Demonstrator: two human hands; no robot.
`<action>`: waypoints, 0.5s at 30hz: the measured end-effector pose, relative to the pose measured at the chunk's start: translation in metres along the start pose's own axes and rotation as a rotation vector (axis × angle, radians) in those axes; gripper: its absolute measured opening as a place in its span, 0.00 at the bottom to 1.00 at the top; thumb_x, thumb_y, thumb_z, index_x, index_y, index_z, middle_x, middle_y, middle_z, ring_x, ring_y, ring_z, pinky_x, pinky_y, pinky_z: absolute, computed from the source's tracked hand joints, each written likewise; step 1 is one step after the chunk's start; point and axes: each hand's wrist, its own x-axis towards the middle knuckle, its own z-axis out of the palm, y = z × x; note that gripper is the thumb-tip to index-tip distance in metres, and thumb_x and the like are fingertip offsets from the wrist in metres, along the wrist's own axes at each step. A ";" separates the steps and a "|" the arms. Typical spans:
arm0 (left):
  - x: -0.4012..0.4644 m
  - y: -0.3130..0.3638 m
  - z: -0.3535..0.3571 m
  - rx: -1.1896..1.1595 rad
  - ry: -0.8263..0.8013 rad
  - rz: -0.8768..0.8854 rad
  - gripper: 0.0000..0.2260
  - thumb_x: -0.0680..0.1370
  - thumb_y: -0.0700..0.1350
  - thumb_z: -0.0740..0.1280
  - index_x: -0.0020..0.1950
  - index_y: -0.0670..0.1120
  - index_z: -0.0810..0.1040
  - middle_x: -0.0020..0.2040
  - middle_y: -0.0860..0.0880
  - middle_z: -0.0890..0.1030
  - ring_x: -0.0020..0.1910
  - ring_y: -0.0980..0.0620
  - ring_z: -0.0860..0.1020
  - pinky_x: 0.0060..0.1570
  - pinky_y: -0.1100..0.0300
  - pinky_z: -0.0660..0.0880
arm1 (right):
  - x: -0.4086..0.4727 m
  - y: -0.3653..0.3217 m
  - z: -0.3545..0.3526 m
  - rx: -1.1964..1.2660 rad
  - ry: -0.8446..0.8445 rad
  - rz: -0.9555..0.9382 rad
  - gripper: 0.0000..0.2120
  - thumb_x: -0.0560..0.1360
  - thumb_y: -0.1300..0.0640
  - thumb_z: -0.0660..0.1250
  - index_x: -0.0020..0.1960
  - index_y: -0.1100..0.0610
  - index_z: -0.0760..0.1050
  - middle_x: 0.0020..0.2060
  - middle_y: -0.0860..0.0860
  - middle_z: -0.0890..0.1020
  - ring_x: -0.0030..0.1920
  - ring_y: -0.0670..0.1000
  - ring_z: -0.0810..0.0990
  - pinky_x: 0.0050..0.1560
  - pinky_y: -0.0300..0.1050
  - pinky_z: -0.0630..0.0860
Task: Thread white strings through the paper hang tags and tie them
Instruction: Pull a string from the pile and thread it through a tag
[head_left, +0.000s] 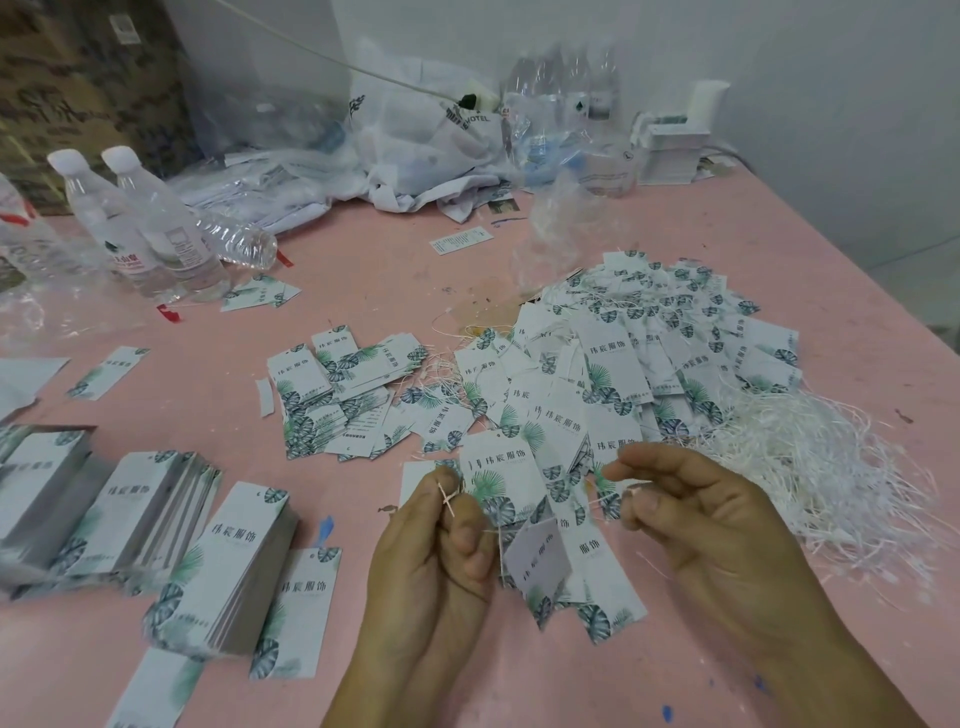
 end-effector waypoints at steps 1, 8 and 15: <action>-0.001 0.001 0.000 -0.022 -0.046 -0.034 0.06 0.72 0.44 0.73 0.39 0.45 0.77 0.23 0.50 0.68 0.18 0.56 0.67 0.18 0.65 0.69 | -0.001 0.000 0.001 -0.006 -0.012 0.031 0.15 0.62 0.61 0.76 0.48 0.58 0.84 0.48 0.60 0.84 0.38 0.49 0.81 0.43 0.37 0.79; -0.003 0.006 -0.004 -0.129 -0.264 -0.154 0.07 0.75 0.43 0.74 0.45 0.44 0.77 0.24 0.51 0.71 0.20 0.57 0.63 0.20 0.64 0.67 | -0.002 -0.003 0.005 0.176 -0.174 0.224 0.19 0.53 0.55 0.86 0.38 0.62 0.83 0.37 0.58 0.83 0.30 0.49 0.81 0.33 0.38 0.79; -0.002 -0.014 0.000 0.309 -0.021 0.021 0.03 0.67 0.45 0.73 0.39 0.48 0.84 0.24 0.48 0.73 0.19 0.55 0.70 0.18 0.68 0.67 | -0.002 0.001 0.009 0.188 -0.227 0.270 0.16 0.62 0.53 0.83 0.44 0.57 0.81 0.27 0.55 0.77 0.25 0.49 0.74 0.27 0.38 0.73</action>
